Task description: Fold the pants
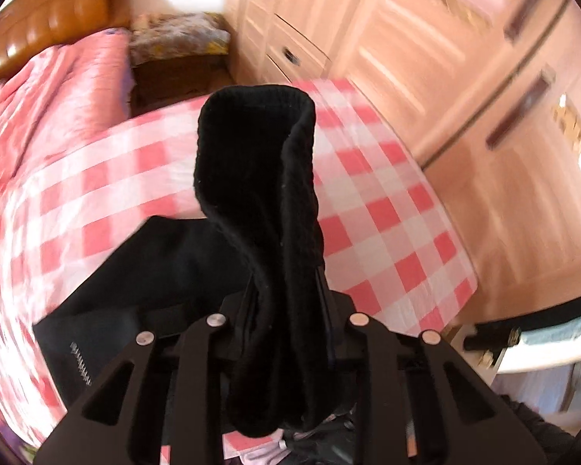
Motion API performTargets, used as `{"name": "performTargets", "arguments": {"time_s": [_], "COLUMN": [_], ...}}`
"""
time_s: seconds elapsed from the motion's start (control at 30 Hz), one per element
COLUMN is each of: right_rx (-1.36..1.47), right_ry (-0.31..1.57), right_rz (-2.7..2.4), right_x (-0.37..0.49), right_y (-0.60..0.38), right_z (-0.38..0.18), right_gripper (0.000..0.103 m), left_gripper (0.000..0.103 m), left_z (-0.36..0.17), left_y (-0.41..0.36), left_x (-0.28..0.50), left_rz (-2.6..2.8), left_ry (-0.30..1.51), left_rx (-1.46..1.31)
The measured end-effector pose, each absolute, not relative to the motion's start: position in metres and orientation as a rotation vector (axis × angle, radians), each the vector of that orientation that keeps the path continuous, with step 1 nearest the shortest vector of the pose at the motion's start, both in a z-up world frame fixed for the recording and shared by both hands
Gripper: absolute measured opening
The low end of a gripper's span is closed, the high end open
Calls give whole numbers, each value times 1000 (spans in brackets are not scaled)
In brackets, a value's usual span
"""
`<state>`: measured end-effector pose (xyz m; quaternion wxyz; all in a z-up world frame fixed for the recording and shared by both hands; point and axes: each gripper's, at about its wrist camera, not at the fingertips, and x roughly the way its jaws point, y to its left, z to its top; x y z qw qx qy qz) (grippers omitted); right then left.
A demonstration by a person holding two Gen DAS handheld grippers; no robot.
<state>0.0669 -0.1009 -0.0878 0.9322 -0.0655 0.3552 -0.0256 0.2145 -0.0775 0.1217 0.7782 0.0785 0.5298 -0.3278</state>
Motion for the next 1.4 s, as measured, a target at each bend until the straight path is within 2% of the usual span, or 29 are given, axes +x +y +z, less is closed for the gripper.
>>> {"name": "performTargets", "arguments": {"time_s": [0.13,0.23,0.37,0.47,0.53,0.6,0.87,1.03,1.17,1.27,1.3,1.33,1.37,1.4], "right_rx": [-128,-190,-238,-270,-263,-268,-277,-266,-266,-221,-183,-134,-102,-36], "right_ry": [685,629,649,684,689,692,683,721,723,691,680,660,644,613], "right_rz": [-58,-68,-5,1,3,1,15,77,136,258,351,436,474,533], "right_x": [57,50,55,58,58,57,51,54,48,35,28,21,17,12], "right_y": [-102,-83,-58,-52,-53,-53,-48,-48,-48,-57,-64,-72,-77,-88], "right_z": [-79,-68,-75,-84,-85,-84,-79,-86,-82,-69,-62,-55,-50,-43], "right_gripper": [97,97,98,98,98,98,98,98,98,98,98,98,98,98], "left_gripper": [24,24,24,24,24,24,24,24,31,41,49,62,92,97], "left_z": [129,105,45,-31,-61,-65,2,-44,-71,-66,-62,-55,-46,-33], "left_y": [22,108,208,267,281,287,273,285,308,308,308,310,313,318], "left_x": [209,202,195,197,200,199,200,200,189,177,173,167,160,149], "left_rz": [-663,-618,-553,-478,-497,-534,-549,-457,-502,-477,-449,-387,-256,-118], "left_ry": [1091,1086,1078,1153,1167,1121,1023,1100,1034,969,955,943,926,870], "left_rx": [6,-149,-335,-518,-590,-635,-489,-515,-672,-639,-635,-617,-567,-511]}}
